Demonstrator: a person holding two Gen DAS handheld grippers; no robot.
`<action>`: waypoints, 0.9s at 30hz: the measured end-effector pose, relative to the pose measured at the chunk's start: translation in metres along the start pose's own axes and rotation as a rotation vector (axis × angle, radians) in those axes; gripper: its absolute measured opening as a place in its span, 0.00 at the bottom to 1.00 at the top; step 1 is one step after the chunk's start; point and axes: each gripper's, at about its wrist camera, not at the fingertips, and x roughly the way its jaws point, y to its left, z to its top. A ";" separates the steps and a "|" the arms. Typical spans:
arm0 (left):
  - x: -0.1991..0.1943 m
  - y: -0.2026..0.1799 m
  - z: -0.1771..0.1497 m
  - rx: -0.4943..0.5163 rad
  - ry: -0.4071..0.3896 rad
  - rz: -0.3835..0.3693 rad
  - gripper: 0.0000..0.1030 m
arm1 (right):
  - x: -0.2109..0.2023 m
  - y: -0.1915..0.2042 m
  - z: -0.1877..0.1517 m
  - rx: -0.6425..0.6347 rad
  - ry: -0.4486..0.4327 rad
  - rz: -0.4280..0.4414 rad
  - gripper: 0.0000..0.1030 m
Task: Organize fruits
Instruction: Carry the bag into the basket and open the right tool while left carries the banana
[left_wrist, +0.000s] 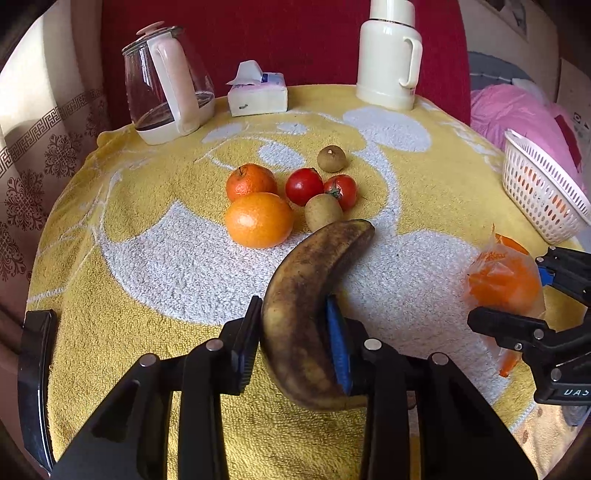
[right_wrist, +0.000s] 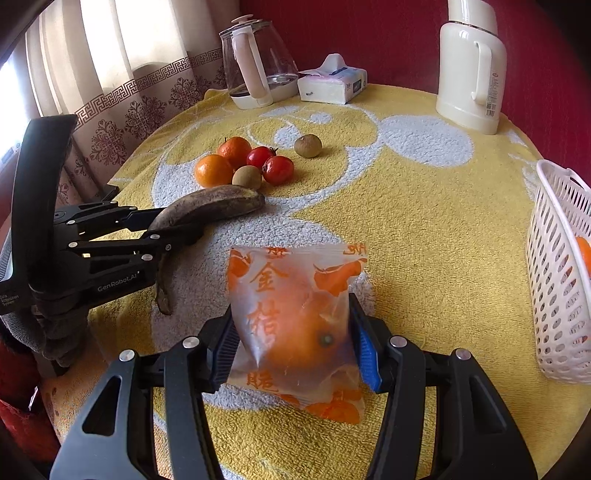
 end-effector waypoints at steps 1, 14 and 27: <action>-0.001 0.001 0.000 -0.014 -0.002 0.004 0.33 | -0.001 0.000 -0.001 -0.002 -0.005 0.000 0.51; -0.056 -0.013 0.009 -0.017 -0.112 0.025 0.33 | -0.058 -0.018 0.012 0.088 -0.205 0.013 0.47; -0.083 -0.054 0.031 0.041 -0.161 -0.006 0.33 | -0.124 -0.117 0.016 0.313 -0.383 -0.164 0.47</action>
